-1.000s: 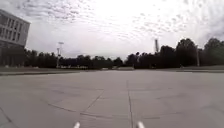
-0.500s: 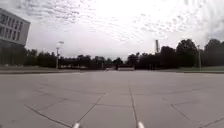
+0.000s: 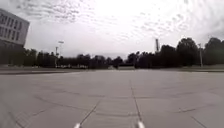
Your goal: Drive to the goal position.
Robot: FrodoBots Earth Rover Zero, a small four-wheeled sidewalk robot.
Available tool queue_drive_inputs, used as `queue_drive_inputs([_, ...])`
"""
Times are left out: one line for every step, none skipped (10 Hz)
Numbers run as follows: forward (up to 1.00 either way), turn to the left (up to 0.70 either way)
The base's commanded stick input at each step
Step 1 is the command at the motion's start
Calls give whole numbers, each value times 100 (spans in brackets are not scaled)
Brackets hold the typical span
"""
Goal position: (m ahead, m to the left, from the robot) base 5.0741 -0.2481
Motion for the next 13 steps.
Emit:
queue_drive_inputs([70, -8])
queue_drive_inputs([70, -14])
queue_drive_inputs([70, -14])
queue_drive_inputs([70, -14])
queue_drive_inputs([70, -9])
queue_drive_inputs([70, -3])
queue_drive_inputs([70, 0])
queue_drive_inputs([70, 0])
queue_drive_inputs([70, 0])
queue_drive_inputs([70, 0])
queue_drive_inputs([70, 0])
queue_drive_inputs([70, 0])
queue_drive_inputs([70, 0])
